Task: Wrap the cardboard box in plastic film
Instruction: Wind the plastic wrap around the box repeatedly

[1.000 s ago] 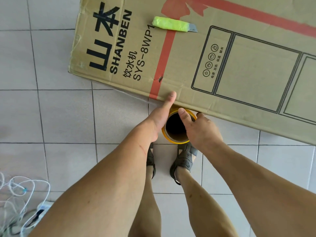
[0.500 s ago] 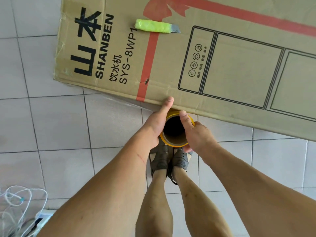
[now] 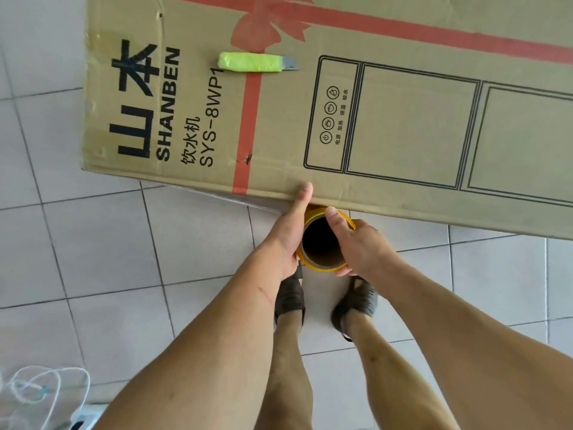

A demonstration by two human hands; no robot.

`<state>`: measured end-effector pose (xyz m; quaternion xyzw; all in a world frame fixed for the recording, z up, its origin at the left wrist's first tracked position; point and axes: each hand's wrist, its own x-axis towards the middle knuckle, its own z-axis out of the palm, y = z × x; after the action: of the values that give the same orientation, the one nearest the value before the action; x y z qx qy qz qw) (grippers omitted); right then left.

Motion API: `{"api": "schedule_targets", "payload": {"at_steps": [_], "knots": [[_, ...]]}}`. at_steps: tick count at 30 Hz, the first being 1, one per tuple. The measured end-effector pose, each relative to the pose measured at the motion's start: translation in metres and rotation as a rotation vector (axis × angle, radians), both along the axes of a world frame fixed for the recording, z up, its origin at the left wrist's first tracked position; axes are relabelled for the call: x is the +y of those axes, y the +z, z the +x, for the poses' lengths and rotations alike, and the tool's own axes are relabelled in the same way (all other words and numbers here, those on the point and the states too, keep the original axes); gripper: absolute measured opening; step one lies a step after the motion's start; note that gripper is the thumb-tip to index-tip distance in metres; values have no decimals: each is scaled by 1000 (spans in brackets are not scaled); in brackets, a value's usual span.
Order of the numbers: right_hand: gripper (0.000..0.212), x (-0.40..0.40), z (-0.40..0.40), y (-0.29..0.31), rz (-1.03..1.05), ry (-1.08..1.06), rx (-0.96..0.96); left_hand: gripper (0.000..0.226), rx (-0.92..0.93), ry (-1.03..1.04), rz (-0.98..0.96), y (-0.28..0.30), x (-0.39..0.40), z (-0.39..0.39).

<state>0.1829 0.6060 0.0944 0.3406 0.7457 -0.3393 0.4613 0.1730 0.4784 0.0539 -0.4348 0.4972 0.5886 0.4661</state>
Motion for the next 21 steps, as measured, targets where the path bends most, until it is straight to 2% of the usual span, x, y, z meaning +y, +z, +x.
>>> {"api": "schedule_targets", "payload": {"at_steps": [1, 3, 6, 8, 11, 12, 13, 15, 17, 19, 21], "knots": [[84, 1, -1, 1, 14, 23, 25, 111, -9, 23, 23, 0, 2, 2], [84, 4, -2, 4, 144, 207, 37, 124, -37, 84, 49, -4, 8, 9], [73, 10, -2, 12, 311, 421, 77, 127, -20, 115, 3, -2, 20, 13], [74, 14, 3, 10, 235, 390, 95, 124, 15, 112, -73, -5, 22, 13], [76, 21, 0, 9, -48, 36, -13, 111, 12, 110, -67, -5, 22, 8], [73, 23, -3, 12, -92, -5, -47, 110, -7, 120, -40, -4, 24, 9], [69, 25, -6, 13, -88, 54, -56, 111, -16, 132, -19, -3, 27, 10], [61, 28, -9, 13, 7, 337, -20, 122, -40, 182, 13, -3, 33, 18], [72, 33, -9, 14, 146, 508, 24, 139, -41, 185, 17, -3, 40, 25], [84, 41, -2, 7, 181, 440, 53, 143, -20, 158, -58, 0, 46, 25], [87, 46, 7, 3, 101, 299, 47, 124, 32, 148, -175, -4, 51, 21]]}}
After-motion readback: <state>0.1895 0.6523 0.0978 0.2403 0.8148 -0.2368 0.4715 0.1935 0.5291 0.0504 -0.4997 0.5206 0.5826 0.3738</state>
